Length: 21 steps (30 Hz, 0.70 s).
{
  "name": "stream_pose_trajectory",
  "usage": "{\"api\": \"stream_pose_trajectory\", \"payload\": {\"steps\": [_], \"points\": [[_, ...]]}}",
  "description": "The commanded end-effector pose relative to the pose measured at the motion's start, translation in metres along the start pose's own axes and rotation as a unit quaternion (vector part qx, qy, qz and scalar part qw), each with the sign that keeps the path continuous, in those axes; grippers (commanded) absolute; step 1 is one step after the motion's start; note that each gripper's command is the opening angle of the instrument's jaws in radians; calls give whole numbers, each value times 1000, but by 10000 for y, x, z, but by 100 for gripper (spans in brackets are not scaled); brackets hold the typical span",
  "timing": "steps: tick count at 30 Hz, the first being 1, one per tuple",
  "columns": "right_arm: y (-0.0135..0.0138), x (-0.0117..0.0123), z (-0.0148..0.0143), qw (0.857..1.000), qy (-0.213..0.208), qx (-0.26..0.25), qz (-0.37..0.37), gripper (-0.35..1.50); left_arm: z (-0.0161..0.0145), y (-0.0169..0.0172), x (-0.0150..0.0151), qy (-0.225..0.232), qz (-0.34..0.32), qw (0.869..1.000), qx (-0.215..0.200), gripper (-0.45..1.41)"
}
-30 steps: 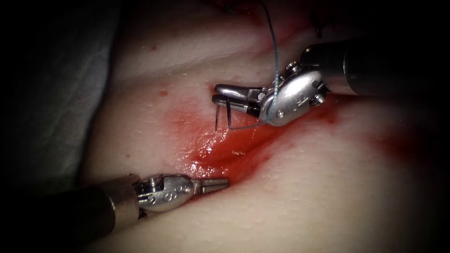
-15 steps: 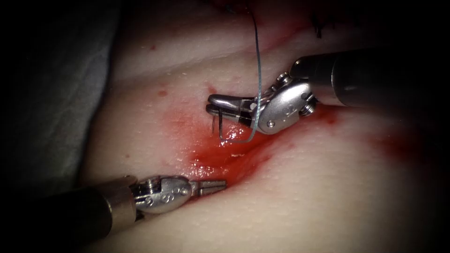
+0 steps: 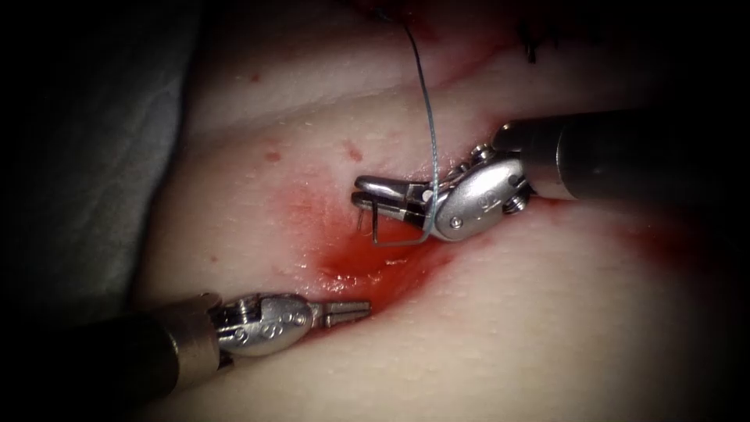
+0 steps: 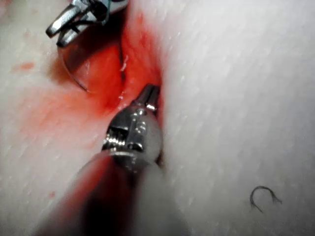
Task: Wound Closure
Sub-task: Throw needle through skin on top of incision using right jaws
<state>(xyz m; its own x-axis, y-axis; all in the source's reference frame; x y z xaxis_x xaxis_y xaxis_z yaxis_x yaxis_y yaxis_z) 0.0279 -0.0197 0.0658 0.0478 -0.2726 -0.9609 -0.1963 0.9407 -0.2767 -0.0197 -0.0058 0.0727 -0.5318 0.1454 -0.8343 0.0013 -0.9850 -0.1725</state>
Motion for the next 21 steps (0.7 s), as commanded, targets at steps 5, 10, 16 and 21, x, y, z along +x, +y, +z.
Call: {"api": "stream_pose_trajectory", "payload": {"steps": [5, 10, 16, 21], "points": [[-8, -6, 10, 999, -4, 2, 38, -35, 13, 4, -7, 0, -1, 1000, 1, -2], [-28, -12, 12, 998, -10, 26, 55, -35, 10, 5, -12, 1, -5, 1000, 0, -2], [-12, -7, 13, 997, -2, 17, 72, -35, 16, 8, -14, -1, -6, 1000, 4, -2], [6, 2, 17, 996, -6, -5, 94, -35, 27, 13, -25, -4, -11, 1000, 0, -2]]}}
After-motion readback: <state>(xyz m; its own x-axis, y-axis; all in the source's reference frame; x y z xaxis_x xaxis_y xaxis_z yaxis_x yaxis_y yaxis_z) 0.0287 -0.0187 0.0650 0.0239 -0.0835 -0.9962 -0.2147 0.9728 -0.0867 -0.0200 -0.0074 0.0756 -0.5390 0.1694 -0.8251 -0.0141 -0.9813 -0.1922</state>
